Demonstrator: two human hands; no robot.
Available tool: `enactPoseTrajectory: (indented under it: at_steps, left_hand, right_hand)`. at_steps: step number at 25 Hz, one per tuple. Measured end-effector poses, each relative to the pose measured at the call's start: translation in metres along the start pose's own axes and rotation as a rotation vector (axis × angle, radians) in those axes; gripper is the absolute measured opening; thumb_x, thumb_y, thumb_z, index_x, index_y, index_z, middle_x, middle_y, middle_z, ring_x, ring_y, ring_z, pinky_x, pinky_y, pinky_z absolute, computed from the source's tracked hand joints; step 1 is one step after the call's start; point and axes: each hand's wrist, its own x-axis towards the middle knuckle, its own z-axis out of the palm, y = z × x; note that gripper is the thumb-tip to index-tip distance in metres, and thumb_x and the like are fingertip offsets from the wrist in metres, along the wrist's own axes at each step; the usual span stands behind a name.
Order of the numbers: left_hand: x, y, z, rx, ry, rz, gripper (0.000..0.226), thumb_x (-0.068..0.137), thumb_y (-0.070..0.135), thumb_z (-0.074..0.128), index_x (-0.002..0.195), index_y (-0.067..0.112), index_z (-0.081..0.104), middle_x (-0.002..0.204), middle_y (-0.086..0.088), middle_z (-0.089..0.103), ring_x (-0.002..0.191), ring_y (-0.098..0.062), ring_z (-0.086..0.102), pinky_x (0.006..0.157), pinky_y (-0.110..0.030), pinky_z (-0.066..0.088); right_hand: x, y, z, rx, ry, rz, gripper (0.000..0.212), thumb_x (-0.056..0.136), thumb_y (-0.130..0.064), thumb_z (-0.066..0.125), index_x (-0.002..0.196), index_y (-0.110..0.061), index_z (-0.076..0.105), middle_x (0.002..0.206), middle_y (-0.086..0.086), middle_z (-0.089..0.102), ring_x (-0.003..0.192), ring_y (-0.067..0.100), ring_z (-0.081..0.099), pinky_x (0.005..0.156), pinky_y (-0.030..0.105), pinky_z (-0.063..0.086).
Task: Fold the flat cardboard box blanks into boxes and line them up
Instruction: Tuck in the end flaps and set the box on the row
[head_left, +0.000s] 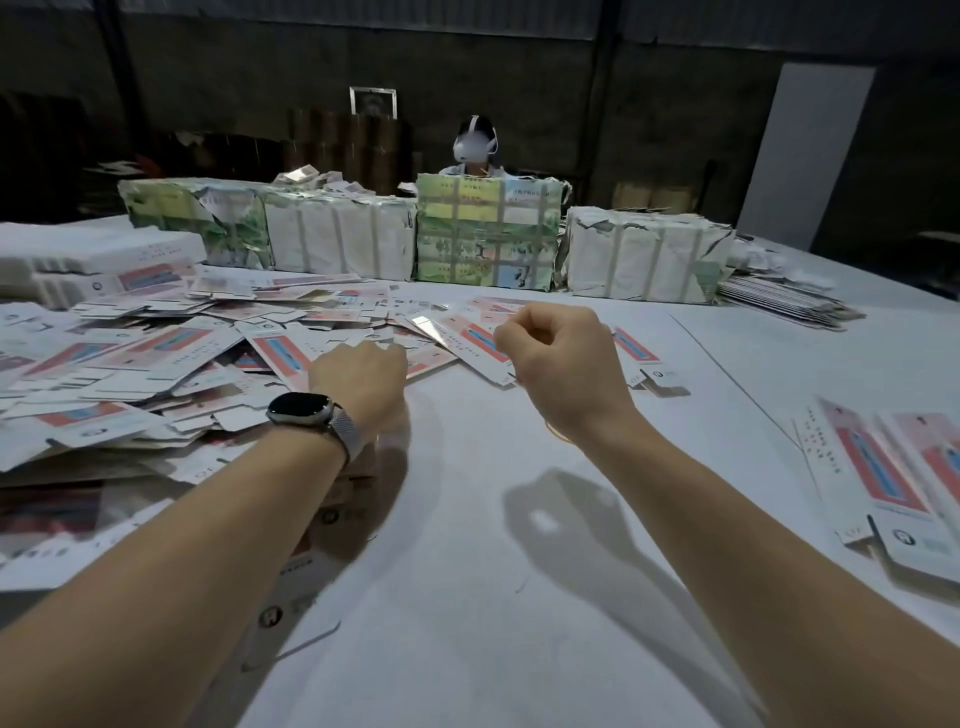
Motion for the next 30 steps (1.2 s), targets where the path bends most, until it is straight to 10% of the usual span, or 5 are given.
enactPoseTrajectory:
  at_steps: [7,10,16,21,30]
  left_hand:
    - [-0.024,0.016,-0.072,-0.275,0.63,0.107,0.036,0.092,0.002,0.048,0.12,0.021,0.06,0.087,-0.01,0.063,0.075,-0.035,0.058,0.066,-0.037,0.039]
    - [-0.044,0.026,-0.102,-0.725,0.854,0.306,0.028,0.095,0.013,0.05,0.117,0.025,0.061,0.091,-0.006,0.07,0.083,-0.033,0.067,0.063,-0.04,0.055]
    - [-0.045,0.031,-0.111,-1.512,0.494,0.35,0.01,0.097,0.02,0.063,0.105,0.023,0.067,0.086,0.012,0.069,0.068,0.007,0.063,0.059,-0.018,0.054]
    - [-0.04,0.042,-0.078,-2.103,0.066,0.471,0.04,0.105,0.043,0.038,0.123,0.015,0.06,0.12,-0.016,0.066,0.121,-0.038,0.062,0.106,-0.056,0.048]
    - [-0.038,0.071,-0.05,-1.932,0.053,0.524,0.054,0.081,0.052,0.069,0.126,0.025,0.055,0.11,-0.001,0.072,0.093,-0.017,0.071,0.075,-0.042,0.056]
  right_hand:
    - [0.005,-0.003,-0.019,-0.011,0.07,-0.068,0.012,0.083,-0.018,0.067,0.093,-0.025,0.068,0.072,-0.014,0.061,0.069,0.0,0.053,0.067,0.024,0.042]
    - [0.003,-0.004,-0.03,-0.146,-0.028,-0.28,0.082,0.077,-0.027,0.081,0.147,-0.03,0.038,0.128,-0.005,0.052,0.116,0.01,0.046,0.102,0.028,0.036]
    - [-0.004,-0.011,-0.041,-0.143,-0.101,-0.398,0.098,0.075,-0.041,0.079,0.154,-0.027,0.023,0.128,-0.001,0.056,0.111,0.016,0.058,0.091,0.043,0.053]
    - [-0.005,-0.012,-0.042,0.205,-0.148,-0.192,0.092,0.068,-0.051,0.076,0.143,-0.046,0.024,0.101,-0.024,0.066,0.096,0.003,0.069,0.077,0.02,0.056]
    - [-0.008,-0.01,-0.038,0.583,-0.266,-0.023,0.058,0.077,-0.047,0.046,0.114,-0.007,0.065,0.108,0.021,0.068,0.089,0.019,0.065,0.072,0.032,0.053]
